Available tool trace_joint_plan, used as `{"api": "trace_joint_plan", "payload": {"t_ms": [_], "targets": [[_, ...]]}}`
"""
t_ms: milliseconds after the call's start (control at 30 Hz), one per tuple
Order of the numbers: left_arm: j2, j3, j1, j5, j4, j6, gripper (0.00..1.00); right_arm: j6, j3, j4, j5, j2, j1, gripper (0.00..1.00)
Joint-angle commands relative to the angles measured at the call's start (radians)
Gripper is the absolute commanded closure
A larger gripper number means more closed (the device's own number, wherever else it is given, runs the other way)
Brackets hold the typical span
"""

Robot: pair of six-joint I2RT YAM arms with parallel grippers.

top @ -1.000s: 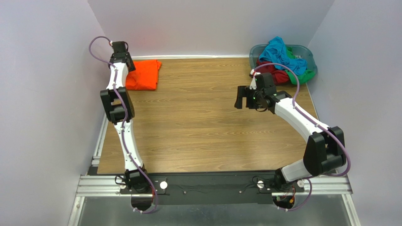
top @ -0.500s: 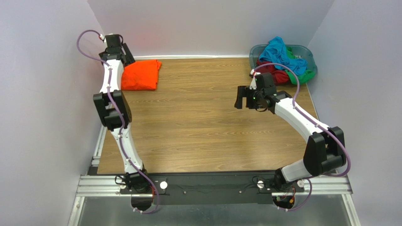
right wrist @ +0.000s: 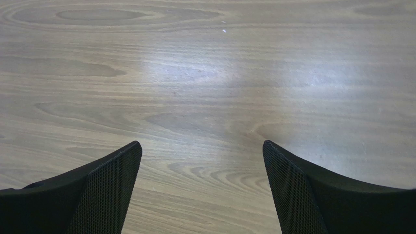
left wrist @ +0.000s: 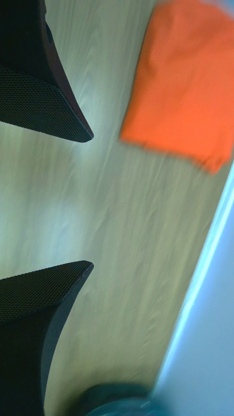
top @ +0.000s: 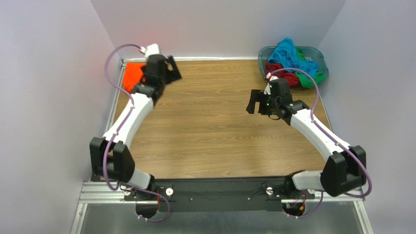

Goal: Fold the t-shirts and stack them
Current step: Reset both grippers

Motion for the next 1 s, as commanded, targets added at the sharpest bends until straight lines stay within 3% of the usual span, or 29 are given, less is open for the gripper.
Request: {"api": "trace_joint_plan", "payload": {"t_ms": [0,200,400,733,967], "targets": [[-0.106,-0.159,-0.184,-0.130,0.044,-0.074,0.02,0.063,-0.059,0.002,0.113,-0.059,0.003,0.00],[-0.357,-0.499,-0.363,-0.106,0.150,-0.212,0.02,0.168,-0.175,0.010,0.285,-0.159,0.002,0.00],[-0.534,-0.708,-0.467,-0.173,0.135,-0.352,0.02,0.346,-0.292,0.010,0.438,-0.258,0.002,0.00],[-0.787,-0.814,-0.467,-0.310,0.144,-0.343,0.02,0.429,-0.396,0.013,0.510,-0.381,0.002,0.00],[-0.845,-0.822,-0.467,-0.380,0.112,-0.337,0.02,0.397,-0.430,0.050,0.532,-0.484,0.002,0.00]]}}
